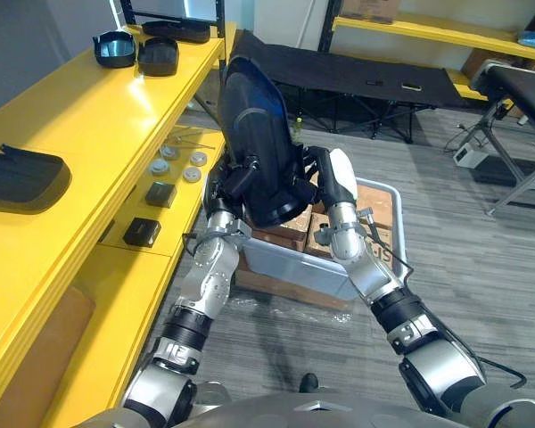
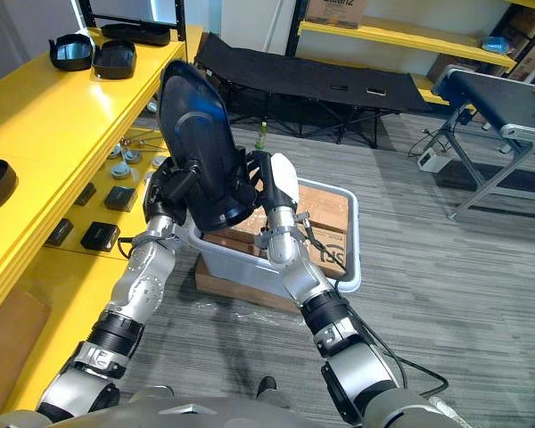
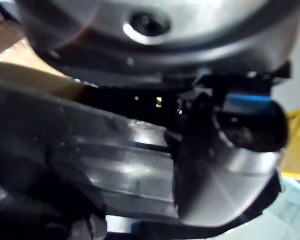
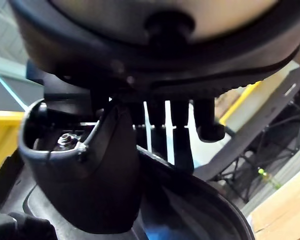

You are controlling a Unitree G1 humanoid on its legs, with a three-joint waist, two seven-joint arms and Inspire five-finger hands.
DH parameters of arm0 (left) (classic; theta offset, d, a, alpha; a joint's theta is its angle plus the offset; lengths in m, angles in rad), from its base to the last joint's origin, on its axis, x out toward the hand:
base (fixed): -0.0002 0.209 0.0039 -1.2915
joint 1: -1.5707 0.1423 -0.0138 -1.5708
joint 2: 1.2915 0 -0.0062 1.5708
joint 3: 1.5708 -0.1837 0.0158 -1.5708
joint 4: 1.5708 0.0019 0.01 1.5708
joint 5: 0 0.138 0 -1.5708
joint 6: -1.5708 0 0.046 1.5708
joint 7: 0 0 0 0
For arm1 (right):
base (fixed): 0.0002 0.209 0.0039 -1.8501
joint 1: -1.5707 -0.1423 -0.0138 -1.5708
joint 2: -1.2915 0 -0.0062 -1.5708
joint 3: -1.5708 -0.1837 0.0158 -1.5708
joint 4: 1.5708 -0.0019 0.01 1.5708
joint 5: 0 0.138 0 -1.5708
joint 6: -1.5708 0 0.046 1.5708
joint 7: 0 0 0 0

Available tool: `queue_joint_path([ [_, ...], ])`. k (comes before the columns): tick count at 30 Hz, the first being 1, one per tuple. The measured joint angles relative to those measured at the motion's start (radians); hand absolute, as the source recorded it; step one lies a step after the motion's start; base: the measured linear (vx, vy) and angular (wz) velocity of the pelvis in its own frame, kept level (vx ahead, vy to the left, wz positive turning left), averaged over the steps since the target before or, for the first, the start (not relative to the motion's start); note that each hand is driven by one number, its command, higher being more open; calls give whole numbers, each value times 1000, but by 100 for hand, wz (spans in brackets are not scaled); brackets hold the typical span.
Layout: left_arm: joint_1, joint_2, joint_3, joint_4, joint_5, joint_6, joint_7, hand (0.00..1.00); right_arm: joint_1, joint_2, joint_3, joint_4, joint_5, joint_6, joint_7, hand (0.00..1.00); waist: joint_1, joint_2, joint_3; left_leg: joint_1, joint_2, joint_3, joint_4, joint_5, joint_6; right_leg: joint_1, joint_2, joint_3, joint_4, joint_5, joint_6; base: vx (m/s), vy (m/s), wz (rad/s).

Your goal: Walk over and take three plastic housings, then place them on the shelf

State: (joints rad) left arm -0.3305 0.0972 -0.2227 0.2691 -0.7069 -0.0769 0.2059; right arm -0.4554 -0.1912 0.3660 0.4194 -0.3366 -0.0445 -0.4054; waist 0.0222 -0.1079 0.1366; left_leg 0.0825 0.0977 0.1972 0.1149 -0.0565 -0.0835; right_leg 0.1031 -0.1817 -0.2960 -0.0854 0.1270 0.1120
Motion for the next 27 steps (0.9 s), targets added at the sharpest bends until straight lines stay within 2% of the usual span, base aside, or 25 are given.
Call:
queue_joint_path([
  [6, 4, 38, -37, 2, -58, -1, -24, 0, 24, -11, 5, -8, 3, -14, -16, 0, -3, 3, 0, 0, 0, 0, -1, 0, 0, -1, 0, 0, 0, 0, 0, 0, 0, 0],
  [12, 6, 43, -39, 2, -81, -14, -44, 0, 34, -20, 12, -35, 3, -14, -28, 0, -2, 22, 1, -1, -1, 0, -1, 0, 0, -1, -2, -1, 0, -1, -1, 0, 0, 0],
  [13, 6, 48, -43, 2, -82, -17, -44, 0, 34, -22, 17, -35, 3, -14, -31, 100, -2, 27, 1, -1, -1, 0, -1, 0, 0, -1, -2, -2, 0, -1, -1, 0, 0, 0],
  [21, 11, 65, -62, 1, -78, -35, -37, 0, 46, -37, 24, -43, 68, -52, -39, 100, -1, 34, 1, -4, -1, 0, -2, 0, 0, -5, -2, -3, 0, -1, -1, 0, 0, 0],
  [27, 74, 57, -71, -88, 18, -43, 36, 0, 65, -5, 13, -101, 194, -49, -41, 100, 0, 37, 3, -5, -1, 1, -5, 0, 0, -8, -2, -2, 0, -1, -1, 0, 0, 0],
])
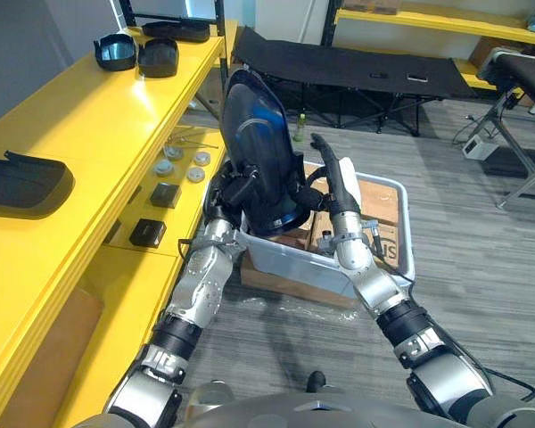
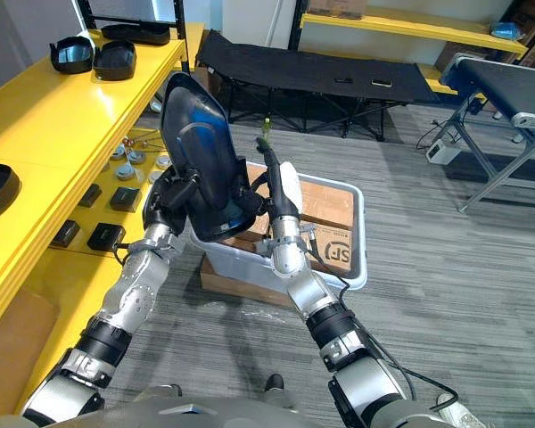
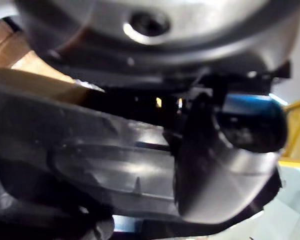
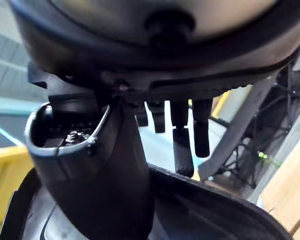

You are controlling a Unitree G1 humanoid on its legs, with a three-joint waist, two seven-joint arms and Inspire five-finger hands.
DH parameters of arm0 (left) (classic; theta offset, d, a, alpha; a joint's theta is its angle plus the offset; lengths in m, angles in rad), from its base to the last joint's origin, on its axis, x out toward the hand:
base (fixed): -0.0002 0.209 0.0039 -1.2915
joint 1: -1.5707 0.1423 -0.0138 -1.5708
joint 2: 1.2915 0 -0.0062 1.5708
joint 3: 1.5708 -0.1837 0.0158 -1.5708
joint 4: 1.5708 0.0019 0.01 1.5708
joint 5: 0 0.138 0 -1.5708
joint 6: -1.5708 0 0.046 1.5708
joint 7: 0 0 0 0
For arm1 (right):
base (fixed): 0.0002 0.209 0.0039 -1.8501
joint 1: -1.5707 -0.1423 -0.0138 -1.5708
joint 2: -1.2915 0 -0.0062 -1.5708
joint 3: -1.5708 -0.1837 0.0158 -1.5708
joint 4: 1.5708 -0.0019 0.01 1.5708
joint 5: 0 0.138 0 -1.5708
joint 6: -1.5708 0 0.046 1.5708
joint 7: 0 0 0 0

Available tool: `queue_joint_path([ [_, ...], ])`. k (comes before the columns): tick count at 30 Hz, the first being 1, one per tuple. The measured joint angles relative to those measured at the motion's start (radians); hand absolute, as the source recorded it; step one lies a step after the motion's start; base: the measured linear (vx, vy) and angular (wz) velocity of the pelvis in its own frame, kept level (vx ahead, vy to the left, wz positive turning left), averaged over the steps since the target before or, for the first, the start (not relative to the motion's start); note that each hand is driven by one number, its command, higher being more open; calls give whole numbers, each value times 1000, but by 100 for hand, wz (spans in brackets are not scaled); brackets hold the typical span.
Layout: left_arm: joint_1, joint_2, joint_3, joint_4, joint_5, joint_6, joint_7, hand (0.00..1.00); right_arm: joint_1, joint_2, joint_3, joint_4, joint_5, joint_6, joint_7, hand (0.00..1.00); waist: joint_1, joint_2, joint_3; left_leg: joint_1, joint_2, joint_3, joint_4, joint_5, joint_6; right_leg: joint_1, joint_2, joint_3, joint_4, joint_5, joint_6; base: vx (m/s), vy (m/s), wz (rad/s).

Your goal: Walk over and take three plastic housings, then place them on the shelf

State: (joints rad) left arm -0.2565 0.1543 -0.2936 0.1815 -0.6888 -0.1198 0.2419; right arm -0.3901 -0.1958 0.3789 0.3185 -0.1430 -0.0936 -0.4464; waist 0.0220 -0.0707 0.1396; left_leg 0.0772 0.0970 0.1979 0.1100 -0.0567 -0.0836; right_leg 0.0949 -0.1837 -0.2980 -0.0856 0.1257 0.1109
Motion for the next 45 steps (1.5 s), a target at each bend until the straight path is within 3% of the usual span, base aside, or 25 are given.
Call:
queue_joint_path([
  [5, 110, -73, 13, -96, 219, 9, 78, 0, 77, 54, -20, -203, 96, -1, -2, 100, 0, 1, 0, 0, -2, 7, -6, -1, -1, -8, 2, 0, 0, -2, -2, 0, 0, -3],
  [7, 136, -109, 36, -95, 311, 10, 157, 0, 120, 88, -22, -288, 122, -11, -3, 100, -4, 1, -1, 1, -1, 9, -7, -2, -2, -9, 3, 0, 0, -4, -5, 0, 0, -3],
  [13, 157, -149, 177, -109, 464, -12, 341, 0, 269, 96, -71, -322, 213, -16, 39, 100, -7, 5, -2, 1, 1, 14, -10, -4, -5, -14, 5, 0, 0, -15, -19, 0, 0, 0],
  [18, 209, -158, 240, -151, 496, -70, 423, 0, 426, 104, -104, -323, 289, -15, 95, 100, -14, 15, -8, 0, 1, 17, -10, -12, -5, -17, 5, 0, 0, -14, -16, 0, 0, 0],
  [21, 235, -171, 242, -155, 490, -119, 422, 0, 482, 128, -159, -324, 288, -5, 107, 100, -23, 18, -10, 0, 1, 23, -10, -17, -3, -20, 5, 1, 0, -12, -13, 15, 16, -4],
  [27, 318, -196, 267, -269, 450, -151, 389, 0, 589, 152, -304, -351, 289, -4, 140, 100, -46, 24, -11, -1, 1, 31, -11, -22, -1, -25, 5, 3, 0, -12, -13, 0, 9, -4],
  [33, 439, -193, 353, -447, 407, -179, 289, 0, 622, 150, -359, -353, 289, -5, 181, 100, -48, 38, -13, -18, 0, 10, -7, -21, 0, -24, 3, -20, 0, -17, -13, -17, -1, 9],
  [40, 518, -189, 415, -591, 460, -209, 216, 0, 576, 102, -229, -352, 321, -6, 290, 100, 29, 72, -28, -41, -5, -70, -8, -10, -1, 2, 2, -103, 0, -28, -8, -5, -10, 32],
  [45, 582, -190, 458, -674, 484, -214, 179, 0, 476, 104, -109, -272, 352, -6, 312, 100, 73, 72, -38, -69, -16, -123, -8, 0, 0, 10, -4, -157, 0, -31, -5, 3, 4, 34],
])
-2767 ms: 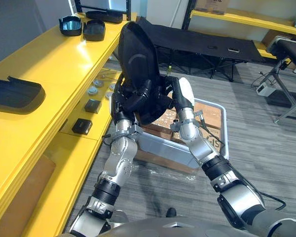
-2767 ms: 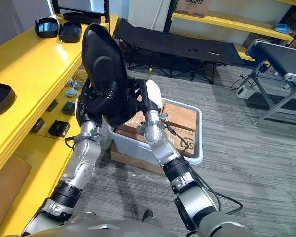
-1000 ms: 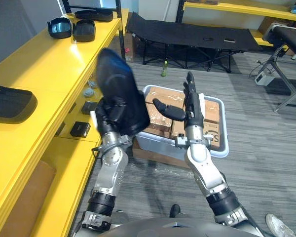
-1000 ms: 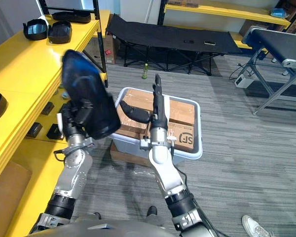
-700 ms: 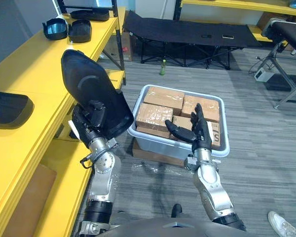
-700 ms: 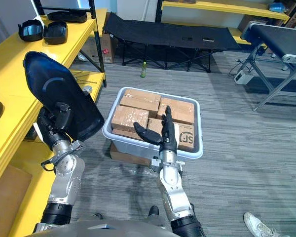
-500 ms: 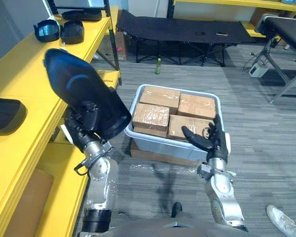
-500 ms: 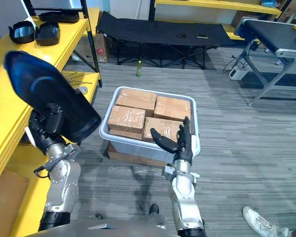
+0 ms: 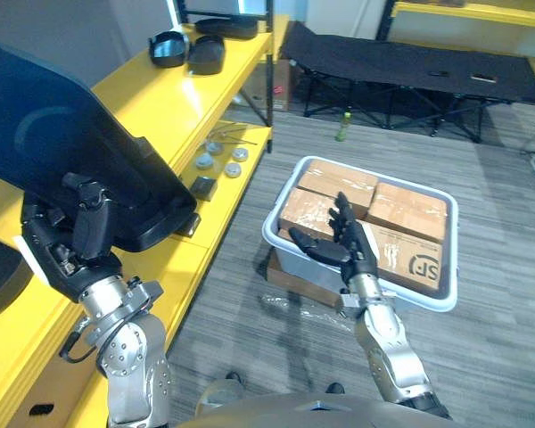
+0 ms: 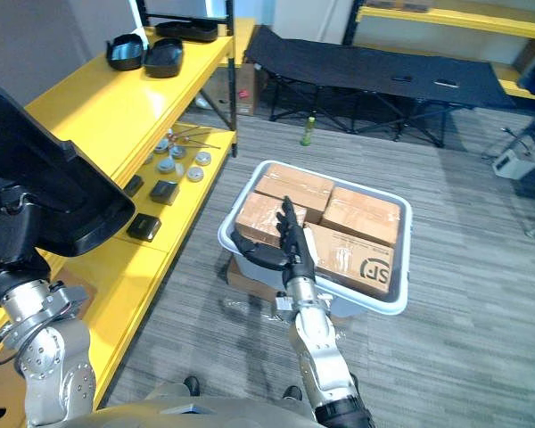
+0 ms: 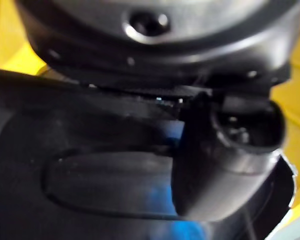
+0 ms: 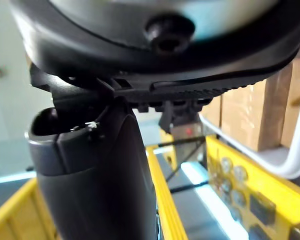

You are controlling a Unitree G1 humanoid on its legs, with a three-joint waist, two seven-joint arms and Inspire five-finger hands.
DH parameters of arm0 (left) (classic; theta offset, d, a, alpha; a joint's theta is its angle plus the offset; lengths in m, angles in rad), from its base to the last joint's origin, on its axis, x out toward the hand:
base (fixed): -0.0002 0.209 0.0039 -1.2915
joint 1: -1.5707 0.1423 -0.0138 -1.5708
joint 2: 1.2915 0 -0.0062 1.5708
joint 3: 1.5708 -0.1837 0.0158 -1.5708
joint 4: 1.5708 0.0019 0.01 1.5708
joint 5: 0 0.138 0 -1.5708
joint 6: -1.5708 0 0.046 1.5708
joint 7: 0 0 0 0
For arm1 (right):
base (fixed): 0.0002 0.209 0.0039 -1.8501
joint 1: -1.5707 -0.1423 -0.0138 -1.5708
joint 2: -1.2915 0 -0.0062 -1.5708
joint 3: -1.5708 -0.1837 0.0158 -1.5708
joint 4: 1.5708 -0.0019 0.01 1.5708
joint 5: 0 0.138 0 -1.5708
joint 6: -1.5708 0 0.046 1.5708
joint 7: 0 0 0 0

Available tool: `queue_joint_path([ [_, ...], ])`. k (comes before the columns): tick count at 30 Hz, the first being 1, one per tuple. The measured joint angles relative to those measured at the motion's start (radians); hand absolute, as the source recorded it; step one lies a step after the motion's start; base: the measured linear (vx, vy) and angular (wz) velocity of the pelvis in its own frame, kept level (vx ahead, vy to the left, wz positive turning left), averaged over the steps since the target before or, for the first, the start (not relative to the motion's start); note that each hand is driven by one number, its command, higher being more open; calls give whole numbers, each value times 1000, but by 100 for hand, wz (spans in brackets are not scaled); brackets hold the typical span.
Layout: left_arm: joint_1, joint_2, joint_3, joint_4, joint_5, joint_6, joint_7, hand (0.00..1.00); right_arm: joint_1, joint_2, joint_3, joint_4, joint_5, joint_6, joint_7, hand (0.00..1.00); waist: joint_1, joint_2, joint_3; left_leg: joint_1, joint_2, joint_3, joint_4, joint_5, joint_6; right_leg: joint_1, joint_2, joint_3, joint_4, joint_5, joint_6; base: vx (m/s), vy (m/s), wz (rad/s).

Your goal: Walk over and take three plastic housings, then place them on the shelf

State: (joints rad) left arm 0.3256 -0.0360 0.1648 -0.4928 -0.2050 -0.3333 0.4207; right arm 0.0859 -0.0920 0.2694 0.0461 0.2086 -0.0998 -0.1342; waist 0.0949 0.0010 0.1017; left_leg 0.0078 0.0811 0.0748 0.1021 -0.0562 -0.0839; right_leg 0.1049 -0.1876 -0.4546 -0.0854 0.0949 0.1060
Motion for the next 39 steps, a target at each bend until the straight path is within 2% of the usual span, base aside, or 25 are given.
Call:
queue_joint_path([
  [6, 81, -4, 102, -19, 19, -14, -25, 0, -55, 9, 118, 71, -43, 0, 14, 100, 66, -11, -8, -9, -10, -48, 2, 0, 0, 22, -4, -58, 0, -4, 3, 9, 19, 23],
  [12, 148, -14, 167, -21, 0, -15, -52, 0, -66, 5, 111, 77, -45, 41, 16, 100, 86, -17, -13, -34, -19, -84, 44, -11, 3, 40, -6, -92, 6, -9, 0, -4, 24, 19],
  [14, 157, -27, 167, -21, -41, -15, -66, 0, -46, -1, 92, 77, -48, 47, 30, 100, 87, -16, -12, -43, -21, -93, 55, -15, 5, 57, -8, -120, 6, -18, -4, -21, 6, 26],
  [16, 155, -36, 163, -21, -60, -14, -100, 0, -14, -14, 58, 75, -65, 47, 52, 100, 63, -19, -12, -79, -29, -121, 50, -7, 12, 69, -11, -191, 6, -33, 1, -36, -24, 72],
  [18, 151, -34, 150, -21, -53, -14, -131, 0, 10, -26, 22, 75, -84, 44, 57, 100, 37, -17, -12, -107, -15, -81, 49, 11, 22, 83, -16, -255, 7, -40, 11, -20, -2, 104],
  [21, 150, -26, 123, -21, 18, -15, -163, 0, 17, -45, -22, 75, -85, 38, 44, 100, 50, 5, 2, -104, -26, -88, 12, 59, 16, 83, -39, -287, 48, -55, 21, 4, 82, 56],
  [24, 147, 9, 121, -21, 21, -17, -178, 0, 10, -42, -17, 69, -82, -2, 40, 100, 56, 16, 6, -103, -39, -99, -3, 62, 21, 67, -63, -286, 102, -81, 21, 8, 73, 17],
  [25, 142, 24, 116, -21, 20, -20, -193, 0, 11, -39, -15, 67, -82, -18, 39, 100, 50, 17, 6, -106, -44, -114, -5, 64, 23, 60, -71, -270, 133, -103, 10, 25, 97, 51],
  [27, 110, 75, 63, -21, 16, -22, -240, 0, 15, -35, -16, 61, -86, -51, 23, 100, 20, 14, 7, -107, -68, -193, -28, 84, 31, 45, -81, -131, 216, -167, -45, 27, 88, 96],
  [28, 99, 86, 46, -21, 11, -23, -259, 0, 15, -35, -16, 60, -86, -61, 15, 100, 14, 12, 6, -106, -72, -209, -40, 93, 31, 41, -83, -100, 234, -178, -49, 23, 50, 101],
  [29, 79, 103, 21, -21, 11, -28, -288, 0, 13, -34, -16, 58, -86, -84, 7, 100, 13, 7, 5, -105, -74, -224, -63, 113, 29, 28, -86, -58, 262, -196, -40, 29, -6, 67],
  [30, 70, 113, 3, -21, 9, -39, -302, 0, 7, -31, -15, 54, -86, -103, 8, 100, 17, 3, 3, -108, -74, -232, -80, 139, 24, 17, -89, -61, 276, -209, -20, 32, -37, 50],
  [32, 71, 112, -8, -21, 4, -39, -307, 0, -4, -30, -12, 54, -87, -115, 17, 100, 19, 3, 4, -111, -73, -237, -89, 156, 13, 13, -89, -64, 276, -218, -3, 19, -78, 14],
  [34, 73, 110, -13, -21, 2, -39, -302, 0, -12, -33, -15, 54, -87, -130, 34, 100, 19, 10, 8, -110, -67, -236, -88, 159, 8, 13, -83, -61, 275, -225, 11, -8, -75, -1],
  [37, 73, 87, -28, -21, 0, -39, -278, 0, -22, -57, -24, 54, -86, -140, 47, 100, 15, 23, 22, -108, -55, -233, -85, 161, 2, 13, -73, -56, 275, -227, 13, -53, -42, -7],
  [39, 74, 75, -35, -21, -20, -39, -275, 0, -24, -70, -26, 48, -86, -156, 53, 100, 15, 20, 45, -109, -55, -228, -66, 153, -4, 16, -73, -44, 280, -246, 31, -89, -29, -11],
])
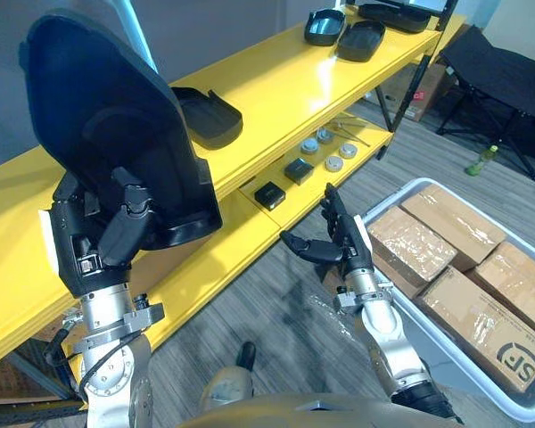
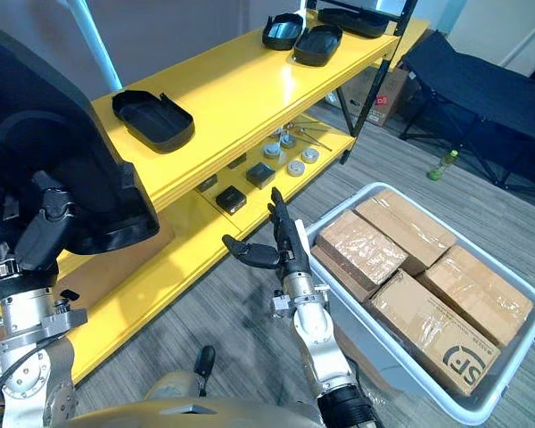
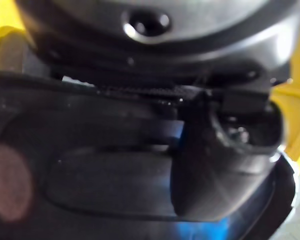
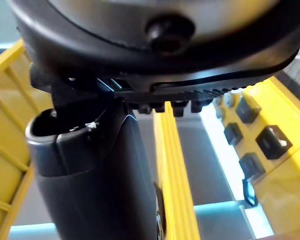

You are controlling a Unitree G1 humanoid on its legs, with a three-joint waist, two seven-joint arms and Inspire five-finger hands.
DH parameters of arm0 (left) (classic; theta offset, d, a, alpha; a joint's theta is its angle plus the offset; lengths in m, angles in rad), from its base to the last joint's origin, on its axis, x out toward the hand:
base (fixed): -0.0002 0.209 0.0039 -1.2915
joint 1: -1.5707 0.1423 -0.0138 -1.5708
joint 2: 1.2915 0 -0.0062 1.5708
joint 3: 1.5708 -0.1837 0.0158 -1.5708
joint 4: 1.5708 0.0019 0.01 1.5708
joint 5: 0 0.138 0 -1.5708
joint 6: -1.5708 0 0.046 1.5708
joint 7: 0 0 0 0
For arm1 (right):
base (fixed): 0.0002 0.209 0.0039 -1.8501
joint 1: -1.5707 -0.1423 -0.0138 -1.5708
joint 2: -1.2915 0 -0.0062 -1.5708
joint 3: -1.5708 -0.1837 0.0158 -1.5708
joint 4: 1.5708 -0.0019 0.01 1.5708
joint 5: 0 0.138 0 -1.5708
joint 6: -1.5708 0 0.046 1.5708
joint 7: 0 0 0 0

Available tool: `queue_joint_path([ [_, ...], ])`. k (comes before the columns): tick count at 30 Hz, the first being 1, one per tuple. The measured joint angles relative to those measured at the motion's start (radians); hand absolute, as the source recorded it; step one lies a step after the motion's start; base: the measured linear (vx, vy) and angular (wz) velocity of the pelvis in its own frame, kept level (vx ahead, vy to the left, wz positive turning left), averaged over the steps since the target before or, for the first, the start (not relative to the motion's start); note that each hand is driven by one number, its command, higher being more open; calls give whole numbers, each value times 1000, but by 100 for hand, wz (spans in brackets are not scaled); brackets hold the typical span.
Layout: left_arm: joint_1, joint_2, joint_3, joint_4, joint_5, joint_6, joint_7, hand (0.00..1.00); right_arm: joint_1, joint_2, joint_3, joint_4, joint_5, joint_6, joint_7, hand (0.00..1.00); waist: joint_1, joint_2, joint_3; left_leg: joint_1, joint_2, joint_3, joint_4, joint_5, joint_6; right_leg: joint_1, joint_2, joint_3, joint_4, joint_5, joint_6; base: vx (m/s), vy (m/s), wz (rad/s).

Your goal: Walk over and take three plastic housings, then place them on the shelf

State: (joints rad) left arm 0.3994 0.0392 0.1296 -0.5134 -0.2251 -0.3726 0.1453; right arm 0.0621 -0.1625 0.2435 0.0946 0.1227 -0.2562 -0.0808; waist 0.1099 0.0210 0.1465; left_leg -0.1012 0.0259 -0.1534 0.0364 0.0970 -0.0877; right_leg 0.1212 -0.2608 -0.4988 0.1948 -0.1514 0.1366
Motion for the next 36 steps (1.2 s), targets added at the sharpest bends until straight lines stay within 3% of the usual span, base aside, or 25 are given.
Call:
queue_joint_path([
  [4, 5, -4, -7, 3, -2, 0, 29, 0, -8, -2, 0, -42, 3, -46, 3, 100, -3, 9, 36, -55, 1, 3, 119, -55, 0, -47, -19, 18, 99, -57, -1, -132, -10, -7],
  [9, 7, -8, 2, 3, 1, -13, 57, 0, -49, 4, 1, -101, 3, -70, -12, 100, 3, 24, 65, -121, -10, 21, 382, -202, 15, -32, -60, 34, 221, -143, 23, -65, 61, -3],
  [12, 6, -4, 36, 3, 0, -17, 45, 0, -43, 19, -14, -131, 3, -71, -38, 100, 24, 11, 62, -142, -17, 113, 527, -289, 77, 15, -86, 22, 205, -164, 58, 63, 143, 16],
  [14, -8, 6, 68, 6, -4, -27, 37, 0, -28, 25, -33, -150, 7, -82, -37, 100, 26, 7, 45, -138, -34, 142, 554, -352, 88, -4, -119, 49, 394, -147, 5, 252, 153, 34],
  [15, -9, 2, 84, 7, -12, -27, 46, 0, -37, 24, -33, -150, 13, -88, -30, 100, 23, 3, 39, -129, -52, 127, 541, -357, 99, -102, -151, 113, 553, -52, -77, 304, 197, 45],
  [16, -11, 16, 101, 6, -20, -27, 51, 0, -44, 31, -35, -150, 10, -97, -27, 100, 17, -1, 40, -99, -58, 112, 495, -346, 112, -179, -153, 189, 664, 60, -87, 243, 193, 40],
  [17, -11, 24, 110, 6, -29, -27, 55, 0, -50, 35, -35, -150, 9, -102, -26, 100, 19, -4, 40, -82, -59, 106, 473, -341, 120, -210, -151, 213, 710, 59, -79, 286, 107, 32],
  [18, -13, 31, 122, 6, -59, -27, 67, 0, -78, 44, -33, -153, 8, -106, -18, 100, 18, -4, 41, -44, -59, 91, 439, -334, 130, -252, -131, 227, 769, 11, -76, 313, 63, 27],
  [20, -38, 32, 129, 7, -91, -27, 82, 0, -160, 34, -37, -161, 13, -107, -15, 100, 17, 9, 45, 16, -57, 56, 387, -321, 115, -273, -57, 234, 680, -57, -83, 295, 23, 51],
  [21, -78, 36, 122, 8, -98, -28, 86, 0, -222, 17, -46, -188, 20, -107, -21, 100, 2, 12, 43, 30, -57, 8, 359, -312, 104, -285, 22, 274, 526, -88, -82, 246, -62, 133],
  [22, -128, 48, 104, 17, -101, -36, 82, 0, -262, -6, -67, -241, 21, -117, -41, 100, -23, 8, 39, 27, -66, -59, 348, -303, 90, -294, 103, 388, 374, -96, -60, 298, -133, 171],
  [23, -158, 55, 89, 36, -101, -49, 78, 0, -270, -19, -80, -272, 21, -129, -51, 100, -37, 1, 35, 27, -78, -103, 346, -301, 87, -294, 126, 444, 324, -88, -47, 328, -207, 217],
  [24, -208, 64, 58, 80, -107, -59, 67, 0, -268, -37, -110, -330, 22, -149, -63, 100, -48, -7, 30, 42, -109, -175, 339, -302, 78, -285, 133, 502, 258, -61, -14, 307, -224, 188],
  [25, -212, 65, 45, 90, -116, -59, 67, 0, -272, -38, -120, -361, 22, -155, -63, 100, -53, -19, 23, 57, -128, -205, 339, -310, 64, -268, 123, 506, 196, -15, -8, 328, -300, 174],
  [26, -203, 67, 40, 87, -122, -59, 69, 0, -271, -35, -118, -388, 23, -158, -61, 100, -53, -41, 10, 61, -146, -211, 346, -322, 44, -258, 105, 501, 144, 68, -20, 299, -312, 133],
  [27, -189, 36, 28, 91, -124, -60, 68, 0, -266, -54, -119, -404, 25, -168, -52, 100, -56, -13, -3, 51, -114, -200, 359, -340, 11, -216, 108, 438, 128, 42, -30, 282, -291, 110],
  [28, -183, 31, 23, 90, -127, -60, 65, 0, -263, -64, -120, -410, 27, -167, -48, 100, -58, -1, -11, 41, -87, -168, 358, -342, 3, -190, 117, 406, 94, 42, -33, 263, -278, 131],
  [29, -186, 31, 23, 90, -135, -60, 33, 0, -260, -88, -143, -414, 47, -163, -34, 100, -60, 25, -24, 25, -9, -35, 329, -333, 17, -143, 143, 335, 27, 57, -56, 190, -209, 103],
  [31, -203, 32, 21, 90, -141, -60, 0, 0, -242, -100, -182, -413, 47, -155, -34, 100, -61, 27, -25, 24, 48, 87, 285, -289, 16, -107, 147, 278, -7, 59, -61, 127, -165, 97],
  [33, -207, 33, -2, 90, -161, -60, -25, 0, -196, -93, -237, -412, 47, -131, -39, 100, -56, 27, -25, 58, 58, 182, 211, -240, 20, -73, 131, 233, -27, 58, -62, 96, -87, 66],
  [36, -207, 33, -20, 90, -165, -60, -23, 0, -145, -69, -244, -412, 47, -122, -39, 100, -58, 26, -25, 82, 38, 175, 177, -227, 26, -46, 116, 222, -51, 59, -62, 76, 19, 18],
])
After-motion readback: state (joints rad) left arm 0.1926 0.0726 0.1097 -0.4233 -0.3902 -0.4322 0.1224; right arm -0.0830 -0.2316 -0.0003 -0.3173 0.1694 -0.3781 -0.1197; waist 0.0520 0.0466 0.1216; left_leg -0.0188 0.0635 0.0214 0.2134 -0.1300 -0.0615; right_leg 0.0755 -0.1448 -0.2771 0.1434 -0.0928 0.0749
